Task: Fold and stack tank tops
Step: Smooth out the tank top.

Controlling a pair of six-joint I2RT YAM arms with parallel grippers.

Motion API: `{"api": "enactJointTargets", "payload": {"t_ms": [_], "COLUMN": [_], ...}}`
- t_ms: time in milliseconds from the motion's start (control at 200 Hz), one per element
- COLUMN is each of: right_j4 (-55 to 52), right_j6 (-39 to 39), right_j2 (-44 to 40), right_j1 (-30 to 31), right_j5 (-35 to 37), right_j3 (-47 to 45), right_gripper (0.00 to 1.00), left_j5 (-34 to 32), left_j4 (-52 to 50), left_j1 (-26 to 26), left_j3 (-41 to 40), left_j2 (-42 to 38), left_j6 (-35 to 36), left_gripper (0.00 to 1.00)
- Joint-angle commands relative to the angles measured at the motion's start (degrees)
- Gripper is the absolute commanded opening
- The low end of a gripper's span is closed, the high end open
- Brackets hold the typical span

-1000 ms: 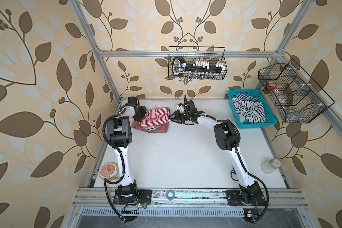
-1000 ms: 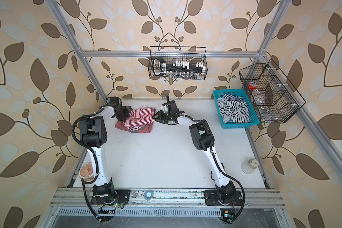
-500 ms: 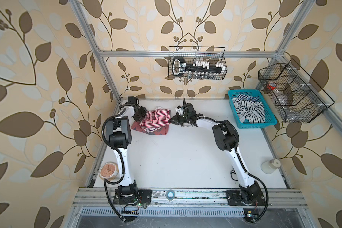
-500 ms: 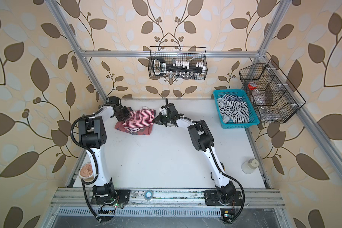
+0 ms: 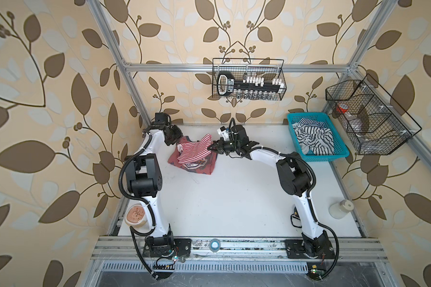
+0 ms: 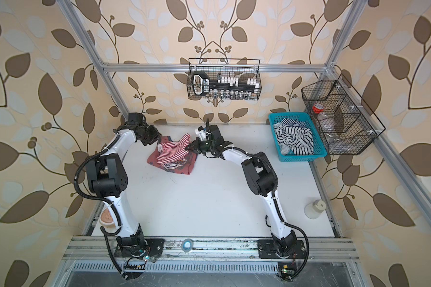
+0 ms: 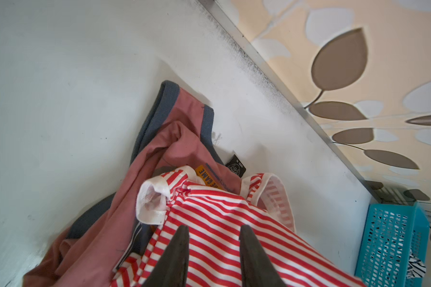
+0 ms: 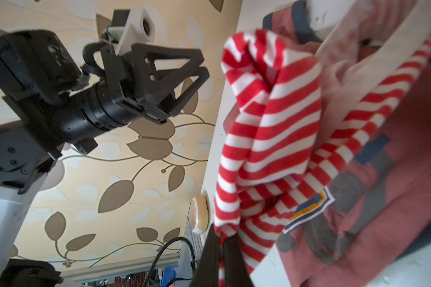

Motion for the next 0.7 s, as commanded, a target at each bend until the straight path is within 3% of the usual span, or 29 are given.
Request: {"api": "enactJointTargets", "payload": {"t_ms": [0, 235, 400, 600, 700], "right_j4": [1.6, 5.0, 6.0, 4.3, 0.8], "right_j6": [2.5, 5.2, 5.6, 2.2, -0.9], "right_j2": [-1.9, -4.4, -5.4, -9.0, -10.2], "right_j1": [2.8, 4.8, 3.6, 0.5, -1.0], "right_j5": [-2.4, -1.3, 0.2, 3.0, 4.3], "right_j3": [-3.4, -14.2, -18.1, -20.3, -20.1], "right_gripper": [0.0, 0.03, 0.28, 0.4, 0.43], "left_j5": [0.0, 1.4, 1.6, 1.0, -1.4], "left_j4": [-1.5, -0.3, 0.0, -2.6, -6.4], "left_j1": [-0.3, -0.6, -2.3, -6.1, -7.0], "left_j3": [-1.3, -3.3, -4.3, -3.1, -1.2], "left_j2": [-2.6, -2.6, -2.4, -0.6, 1.7], "left_j6": [0.8, -0.3, -0.6, 1.5, 3.8], "left_gripper": [0.36, 0.34, 0.32, 0.31, 0.36]}}
